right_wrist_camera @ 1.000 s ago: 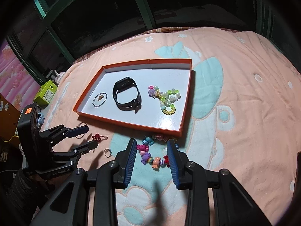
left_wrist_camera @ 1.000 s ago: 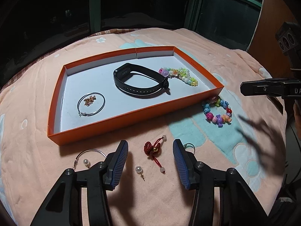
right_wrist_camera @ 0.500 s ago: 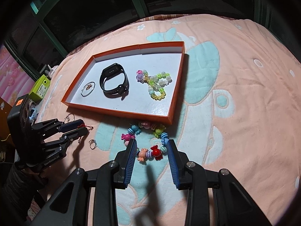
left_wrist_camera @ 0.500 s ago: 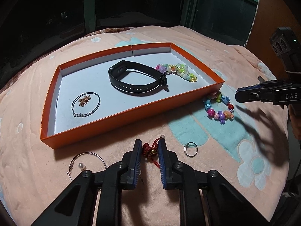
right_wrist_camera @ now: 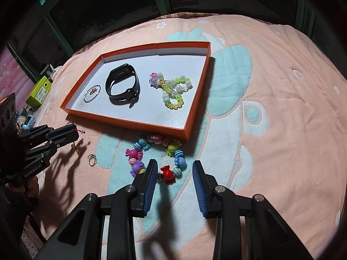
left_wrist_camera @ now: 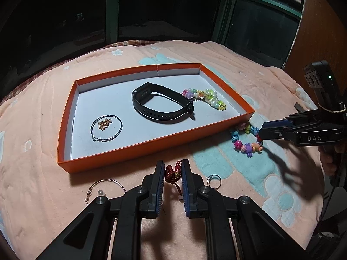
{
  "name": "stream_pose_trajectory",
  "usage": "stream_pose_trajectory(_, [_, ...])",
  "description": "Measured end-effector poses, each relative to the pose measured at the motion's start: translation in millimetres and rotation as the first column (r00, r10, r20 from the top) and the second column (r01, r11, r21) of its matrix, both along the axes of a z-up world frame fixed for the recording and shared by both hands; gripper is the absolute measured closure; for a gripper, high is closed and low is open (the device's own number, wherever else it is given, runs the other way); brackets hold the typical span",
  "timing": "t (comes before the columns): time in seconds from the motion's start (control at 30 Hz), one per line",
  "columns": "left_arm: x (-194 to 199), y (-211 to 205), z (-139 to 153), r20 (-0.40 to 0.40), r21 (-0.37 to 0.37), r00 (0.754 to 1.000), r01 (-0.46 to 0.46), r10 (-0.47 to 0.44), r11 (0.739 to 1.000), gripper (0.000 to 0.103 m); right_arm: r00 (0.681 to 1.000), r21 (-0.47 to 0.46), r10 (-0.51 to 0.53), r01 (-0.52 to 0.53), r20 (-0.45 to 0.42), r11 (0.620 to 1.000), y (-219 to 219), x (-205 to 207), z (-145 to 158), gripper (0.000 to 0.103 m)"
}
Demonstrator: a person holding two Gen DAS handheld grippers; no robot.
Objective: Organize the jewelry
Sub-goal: 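Carry the red earring and beaded bracelet into the orange box and open both tools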
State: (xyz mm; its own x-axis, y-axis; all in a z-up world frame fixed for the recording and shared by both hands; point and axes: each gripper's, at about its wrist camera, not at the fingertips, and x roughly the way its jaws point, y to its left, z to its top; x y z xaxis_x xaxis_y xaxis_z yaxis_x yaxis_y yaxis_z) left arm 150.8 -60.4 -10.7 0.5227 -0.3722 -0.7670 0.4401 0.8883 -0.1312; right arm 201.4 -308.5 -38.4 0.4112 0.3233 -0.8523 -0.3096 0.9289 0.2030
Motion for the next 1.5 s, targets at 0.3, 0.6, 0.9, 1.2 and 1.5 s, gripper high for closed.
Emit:
stream_pose_trajectory(0.3, [1,-1,0,-0.009,0.002,1.0,0.003,-0.003,1.0,0.087,0.999,0.021,-0.042,0.042,-0.019,0.999,-5,6,-10,0.067])
stream_pose_trajectory(0.6, [1,-1,0,-0.005,0.004,1.0,0.0,0.0,1.0,0.087,1.0,-0.048,-0.006,0.007,0.025,0.999,9,6,-11,0.088])
stream_pose_trajectory(0.9, [3,8,27,0.051,-0.019,0.999,-0.016,0.017,1.0,0.087,0.997,0.055,-0.003,-0.001,0.072,0.998,9,-3,23,0.088])
stream_pose_trajectory(1.2, [28,12,59,0.121,-0.029,0.992,-0.027,0.03,0.999,0.087,0.977,0.104,0.022,-0.044,0.211,0.994,19,5,85,0.089])
stream_pose_trajectory(1.5, [69,20,66,0.143,-0.016,0.988,-0.061,0.063,0.998,0.087,0.97,0.113,0.016,-0.045,0.243,0.993,30,37,96,0.089])
